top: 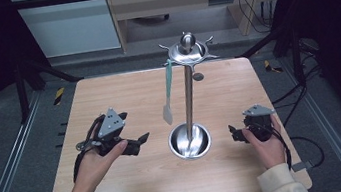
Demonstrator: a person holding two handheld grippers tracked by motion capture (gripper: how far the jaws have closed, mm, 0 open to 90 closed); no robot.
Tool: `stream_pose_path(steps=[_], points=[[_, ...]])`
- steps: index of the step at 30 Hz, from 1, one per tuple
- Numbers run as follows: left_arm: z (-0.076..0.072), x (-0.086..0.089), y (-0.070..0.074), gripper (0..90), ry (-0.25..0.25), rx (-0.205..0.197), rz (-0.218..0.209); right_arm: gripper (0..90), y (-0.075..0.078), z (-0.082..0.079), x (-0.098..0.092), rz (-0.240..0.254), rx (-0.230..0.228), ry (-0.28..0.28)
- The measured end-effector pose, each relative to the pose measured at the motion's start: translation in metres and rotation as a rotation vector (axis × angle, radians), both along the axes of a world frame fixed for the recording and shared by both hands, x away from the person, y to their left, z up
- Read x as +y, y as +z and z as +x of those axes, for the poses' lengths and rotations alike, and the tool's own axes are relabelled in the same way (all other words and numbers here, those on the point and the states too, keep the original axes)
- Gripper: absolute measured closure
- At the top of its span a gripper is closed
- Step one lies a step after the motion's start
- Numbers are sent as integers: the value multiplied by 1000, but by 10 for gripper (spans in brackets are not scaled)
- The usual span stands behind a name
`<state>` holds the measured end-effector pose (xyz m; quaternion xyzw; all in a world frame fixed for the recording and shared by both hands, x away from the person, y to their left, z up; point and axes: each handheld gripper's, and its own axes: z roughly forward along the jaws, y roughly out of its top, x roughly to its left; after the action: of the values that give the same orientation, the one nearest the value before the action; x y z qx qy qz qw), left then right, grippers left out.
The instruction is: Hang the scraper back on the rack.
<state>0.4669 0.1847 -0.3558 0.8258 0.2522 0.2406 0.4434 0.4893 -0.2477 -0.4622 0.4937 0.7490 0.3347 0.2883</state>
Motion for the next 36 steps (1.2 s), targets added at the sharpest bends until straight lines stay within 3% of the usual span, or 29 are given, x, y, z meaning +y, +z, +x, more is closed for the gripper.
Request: stream_pose_path(steps=[12, 18, 36], points=[[5, 10, -18, 59, 34, 32, -5, 81, -1, 0, -1, 7, 13, -2], [5, 14, -25, 59, 41, 38, 14, 83, -1, 0, -1, 6, 17, -3], [5, 26, -64, 60, 84, 101, 11, 85, -2, 0, 0, 4, 16, 1]])
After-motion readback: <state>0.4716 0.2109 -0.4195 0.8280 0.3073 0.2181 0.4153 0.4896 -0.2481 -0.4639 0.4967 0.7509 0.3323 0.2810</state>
